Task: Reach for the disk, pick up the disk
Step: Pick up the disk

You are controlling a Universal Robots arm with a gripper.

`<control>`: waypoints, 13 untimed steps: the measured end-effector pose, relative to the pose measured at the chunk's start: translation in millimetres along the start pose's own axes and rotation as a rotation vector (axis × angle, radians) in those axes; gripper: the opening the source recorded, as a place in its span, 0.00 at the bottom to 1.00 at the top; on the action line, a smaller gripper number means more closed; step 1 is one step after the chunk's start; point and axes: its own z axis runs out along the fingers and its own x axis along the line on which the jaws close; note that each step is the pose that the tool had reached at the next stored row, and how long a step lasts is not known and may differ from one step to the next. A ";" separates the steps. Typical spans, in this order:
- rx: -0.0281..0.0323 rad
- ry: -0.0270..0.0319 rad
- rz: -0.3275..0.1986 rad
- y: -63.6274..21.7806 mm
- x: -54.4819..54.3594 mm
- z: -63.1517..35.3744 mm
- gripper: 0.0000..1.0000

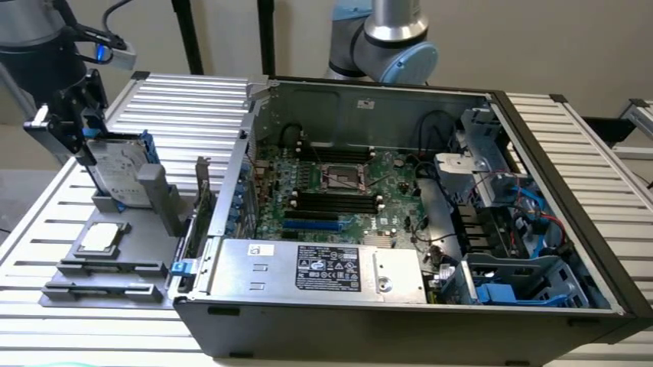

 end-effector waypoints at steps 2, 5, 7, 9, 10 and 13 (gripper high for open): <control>0.0003 -0.0002 0.000 0.1 0.0 0.2 0.60; 0.0004 -0.0002 0.001 0.4 0.0 0.3 0.60; 0.0004 -0.0002 0.001 1.1 0.0 0.3 0.60; 0.0003 -0.0001 0.001 1.5 -0.1 0.2 0.60; 0.0003 -0.0002 0.001 1.5 -0.1 0.2 0.58; 0.0003 -0.0001 0.002 1.5 0.0 0.2 0.51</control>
